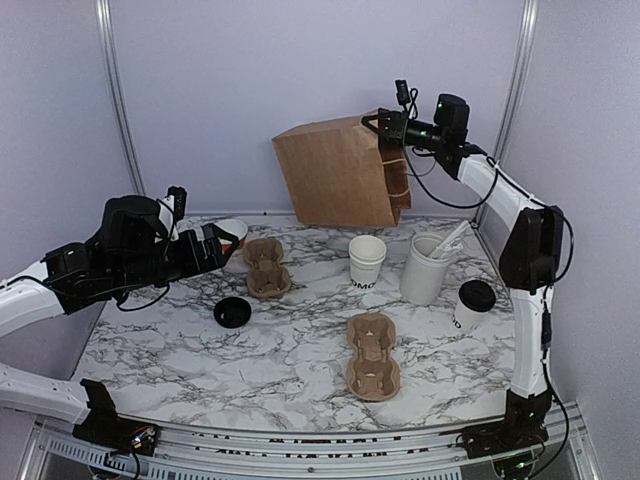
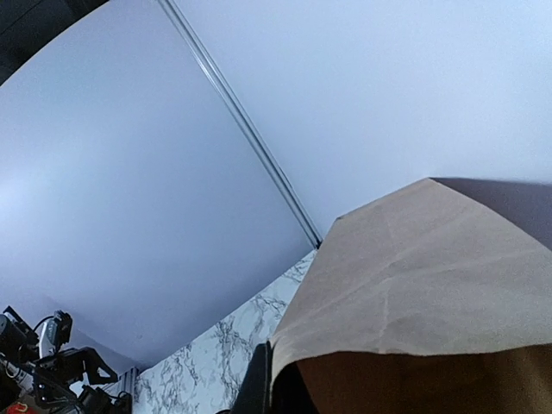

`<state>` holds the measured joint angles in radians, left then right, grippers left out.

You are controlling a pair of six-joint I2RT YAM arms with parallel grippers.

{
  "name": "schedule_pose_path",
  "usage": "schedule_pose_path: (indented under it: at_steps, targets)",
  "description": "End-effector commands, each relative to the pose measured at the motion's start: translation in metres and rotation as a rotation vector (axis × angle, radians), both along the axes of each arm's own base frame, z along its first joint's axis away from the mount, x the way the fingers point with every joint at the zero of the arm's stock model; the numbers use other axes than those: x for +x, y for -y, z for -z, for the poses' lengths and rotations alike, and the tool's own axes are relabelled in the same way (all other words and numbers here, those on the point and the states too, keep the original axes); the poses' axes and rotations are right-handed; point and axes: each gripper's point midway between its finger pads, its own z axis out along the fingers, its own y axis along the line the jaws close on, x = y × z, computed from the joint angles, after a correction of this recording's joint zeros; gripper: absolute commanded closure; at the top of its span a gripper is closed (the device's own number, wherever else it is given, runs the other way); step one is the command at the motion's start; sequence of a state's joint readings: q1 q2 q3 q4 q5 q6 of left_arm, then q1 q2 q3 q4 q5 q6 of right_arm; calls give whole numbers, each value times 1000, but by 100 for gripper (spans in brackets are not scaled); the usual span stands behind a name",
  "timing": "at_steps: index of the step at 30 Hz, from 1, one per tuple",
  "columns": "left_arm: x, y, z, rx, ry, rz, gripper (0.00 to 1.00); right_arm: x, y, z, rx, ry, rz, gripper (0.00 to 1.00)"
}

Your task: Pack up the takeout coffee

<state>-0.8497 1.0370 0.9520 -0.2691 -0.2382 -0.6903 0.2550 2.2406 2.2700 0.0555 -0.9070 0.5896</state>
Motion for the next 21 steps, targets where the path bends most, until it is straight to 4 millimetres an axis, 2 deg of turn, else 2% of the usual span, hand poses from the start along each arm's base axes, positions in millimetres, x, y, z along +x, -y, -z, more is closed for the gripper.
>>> schedule_pose_path:
  at_steps: [1,10,16,21]
  targets:
    - [1,-36,-19,13,75,-130,1,-42,-3,-82,39,237,-25,100]
    - [-3,-75,-48,14,160,-262,1,-98,-18,-127,48,302,-98,100]
    - [-4,-94,-70,19,217,-331,1,-155,-46,-141,-10,341,-168,100]
    - [-5,-106,-88,1,242,-390,1,-193,-64,-139,-52,315,-195,100]
